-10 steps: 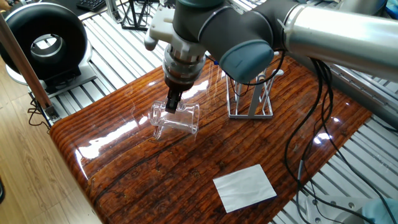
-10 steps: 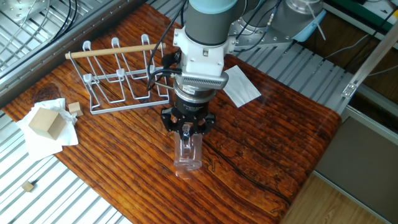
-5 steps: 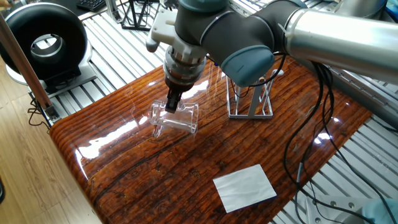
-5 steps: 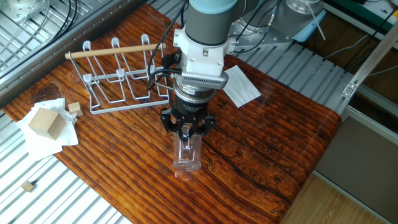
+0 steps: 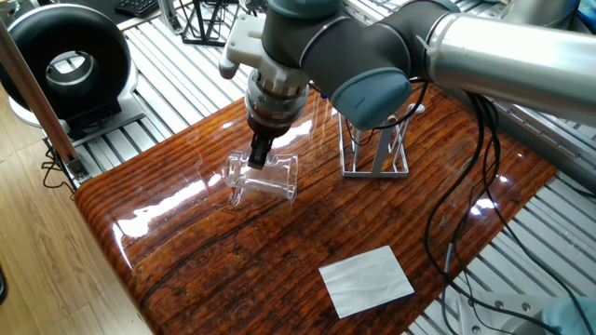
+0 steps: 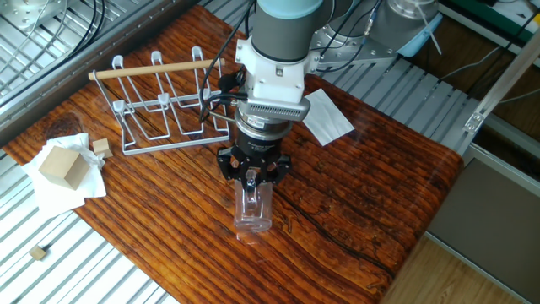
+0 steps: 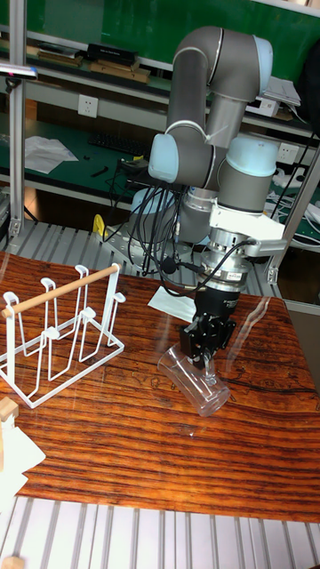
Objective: Put the cup on the cup rack
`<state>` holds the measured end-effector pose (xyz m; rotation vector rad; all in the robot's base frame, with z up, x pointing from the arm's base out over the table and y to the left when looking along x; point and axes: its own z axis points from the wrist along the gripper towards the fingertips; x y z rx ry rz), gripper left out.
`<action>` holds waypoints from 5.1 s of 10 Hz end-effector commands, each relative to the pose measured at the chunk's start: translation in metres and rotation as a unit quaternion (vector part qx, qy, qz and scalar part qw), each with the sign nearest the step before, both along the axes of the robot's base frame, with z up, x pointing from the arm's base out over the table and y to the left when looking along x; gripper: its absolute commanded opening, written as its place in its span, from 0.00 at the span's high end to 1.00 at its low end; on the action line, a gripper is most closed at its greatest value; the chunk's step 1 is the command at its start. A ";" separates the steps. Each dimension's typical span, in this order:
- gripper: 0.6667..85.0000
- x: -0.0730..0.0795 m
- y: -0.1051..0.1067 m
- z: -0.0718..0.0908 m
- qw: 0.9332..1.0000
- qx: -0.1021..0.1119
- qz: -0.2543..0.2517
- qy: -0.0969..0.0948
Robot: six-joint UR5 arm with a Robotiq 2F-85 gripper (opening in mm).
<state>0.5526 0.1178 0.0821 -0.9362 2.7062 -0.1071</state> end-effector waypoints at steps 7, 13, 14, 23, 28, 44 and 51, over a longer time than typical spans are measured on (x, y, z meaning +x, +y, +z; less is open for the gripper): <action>0.57 -0.002 0.009 0.001 1.000 0.012 0.026 0.004; 0.57 -0.008 0.016 0.000 0.999 0.027 0.026 0.015; 0.57 -0.008 0.017 0.000 0.999 0.030 0.028 0.014; 0.57 -0.017 0.013 -0.003 0.999 0.022 0.023 0.033; 0.57 -0.020 0.015 -0.003 0.999 0.027 0.021 0.039; 0.58 -0.025 0.022 0.008 0.999 0.025 0.007 0.040; 0.62 -0.025 0.027 0.010 0.999 0.019 -0.003 0.044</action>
